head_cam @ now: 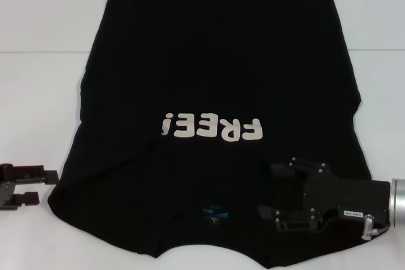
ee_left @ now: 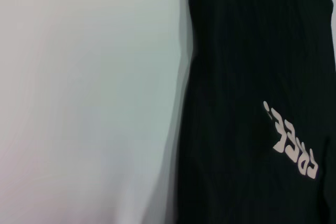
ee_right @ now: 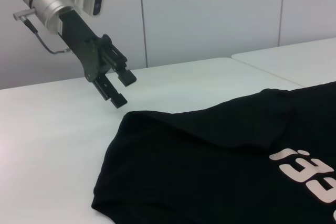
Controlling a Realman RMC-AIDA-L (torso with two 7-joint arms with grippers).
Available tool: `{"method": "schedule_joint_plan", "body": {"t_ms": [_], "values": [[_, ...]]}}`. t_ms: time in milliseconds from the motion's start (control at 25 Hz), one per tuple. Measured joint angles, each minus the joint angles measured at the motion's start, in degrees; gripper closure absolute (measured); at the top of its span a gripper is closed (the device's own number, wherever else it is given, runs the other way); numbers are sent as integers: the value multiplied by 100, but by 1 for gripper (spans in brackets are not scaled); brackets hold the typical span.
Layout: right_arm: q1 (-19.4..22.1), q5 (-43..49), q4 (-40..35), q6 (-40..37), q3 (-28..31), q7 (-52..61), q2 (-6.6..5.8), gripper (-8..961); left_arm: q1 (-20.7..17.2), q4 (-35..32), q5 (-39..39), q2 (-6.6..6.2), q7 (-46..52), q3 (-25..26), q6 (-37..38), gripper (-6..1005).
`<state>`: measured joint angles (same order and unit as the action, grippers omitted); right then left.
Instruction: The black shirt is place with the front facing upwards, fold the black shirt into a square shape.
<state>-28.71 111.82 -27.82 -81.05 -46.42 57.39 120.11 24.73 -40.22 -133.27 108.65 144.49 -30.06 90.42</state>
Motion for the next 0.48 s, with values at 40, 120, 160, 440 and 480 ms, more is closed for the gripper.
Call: {"method": "schedule_joint_plan", "body": {"t_ms": [40,120,160,440,480], "values": [[1,-1,9,-5,-1,-1,0,33,15,7,-28,6,-3,-7,-16,235],[5,-2,16,-10,-2,-5,2,33,41,22,-97,13,-1,-18,-55,235],[8,-3,16,-12,-3,-6,2,33,51,46,-133,13,0,-14,-72,235],[12,-3,28,-36,-2,-10,3,32,86,193,-166,30,-144,-28,-291,233],[13,-3,29,-43,-3,-11,4,32,106,234,-168,37,-193,-43,-364,234]]}}
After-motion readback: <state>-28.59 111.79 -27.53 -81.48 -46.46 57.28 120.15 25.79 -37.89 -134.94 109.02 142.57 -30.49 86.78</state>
